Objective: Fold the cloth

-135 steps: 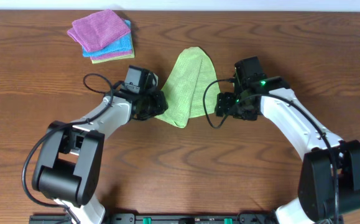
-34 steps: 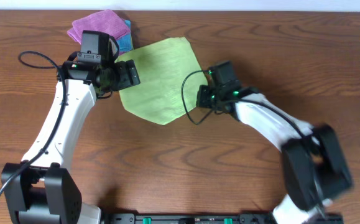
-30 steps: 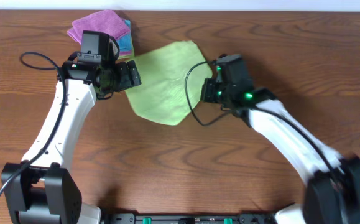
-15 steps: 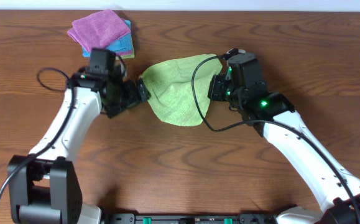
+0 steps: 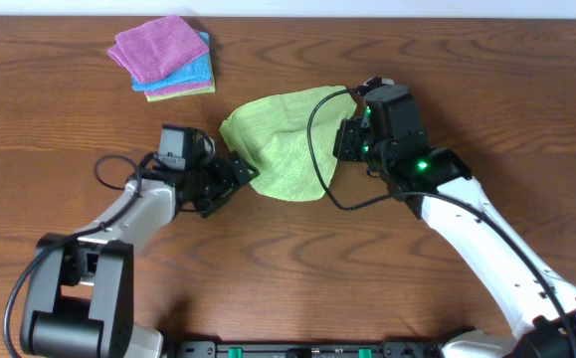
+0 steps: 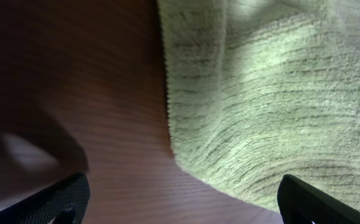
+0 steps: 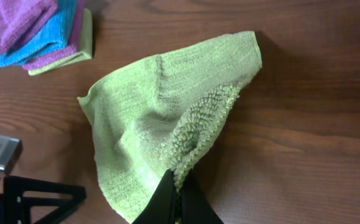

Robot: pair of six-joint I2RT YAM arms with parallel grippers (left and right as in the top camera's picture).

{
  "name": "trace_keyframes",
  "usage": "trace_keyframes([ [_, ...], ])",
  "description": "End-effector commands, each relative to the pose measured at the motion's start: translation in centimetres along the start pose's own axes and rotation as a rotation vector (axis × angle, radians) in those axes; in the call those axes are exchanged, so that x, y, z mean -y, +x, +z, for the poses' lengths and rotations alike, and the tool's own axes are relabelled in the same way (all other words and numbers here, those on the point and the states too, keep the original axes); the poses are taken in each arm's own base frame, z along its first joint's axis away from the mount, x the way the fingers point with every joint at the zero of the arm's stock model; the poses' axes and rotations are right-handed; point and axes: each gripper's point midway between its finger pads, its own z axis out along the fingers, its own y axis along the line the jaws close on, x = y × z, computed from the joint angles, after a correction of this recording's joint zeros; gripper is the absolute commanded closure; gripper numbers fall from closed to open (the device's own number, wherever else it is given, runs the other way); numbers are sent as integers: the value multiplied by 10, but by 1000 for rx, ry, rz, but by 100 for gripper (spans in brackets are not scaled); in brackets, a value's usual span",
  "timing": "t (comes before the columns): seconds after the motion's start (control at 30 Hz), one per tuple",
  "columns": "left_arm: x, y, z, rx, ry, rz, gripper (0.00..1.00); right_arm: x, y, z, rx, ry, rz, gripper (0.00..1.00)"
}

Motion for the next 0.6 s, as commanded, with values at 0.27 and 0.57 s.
trace_keyframes([
  [0.27, 12, 0, 20, 110, -20, -9, 2, -2, 3, 0, -14, -3, -21, 99],
  [0.57, 7, -3, 45, 115, -18, -30, 2, -2, 10, 0, -46, -11, -20, 99],
])
